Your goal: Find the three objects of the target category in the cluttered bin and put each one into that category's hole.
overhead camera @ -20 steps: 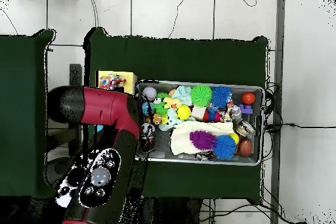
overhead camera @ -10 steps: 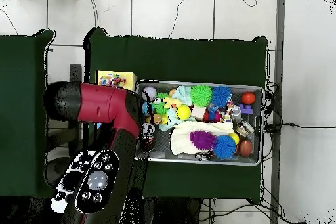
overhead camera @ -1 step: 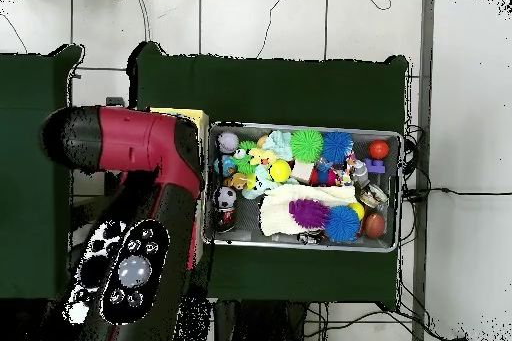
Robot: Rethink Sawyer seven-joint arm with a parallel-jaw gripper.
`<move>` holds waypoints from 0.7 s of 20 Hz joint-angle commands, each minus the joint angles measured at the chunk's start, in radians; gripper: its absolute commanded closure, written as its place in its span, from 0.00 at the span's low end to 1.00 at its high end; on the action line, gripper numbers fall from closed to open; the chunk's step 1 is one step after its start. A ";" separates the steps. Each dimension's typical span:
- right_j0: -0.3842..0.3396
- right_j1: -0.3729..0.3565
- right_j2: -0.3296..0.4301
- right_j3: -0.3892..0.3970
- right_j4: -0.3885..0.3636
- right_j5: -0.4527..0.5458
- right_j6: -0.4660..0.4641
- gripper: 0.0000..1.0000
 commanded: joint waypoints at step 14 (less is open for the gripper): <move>-0.036 0.081 0.085 -0.002 -0.006 -0.073 0.237 1.00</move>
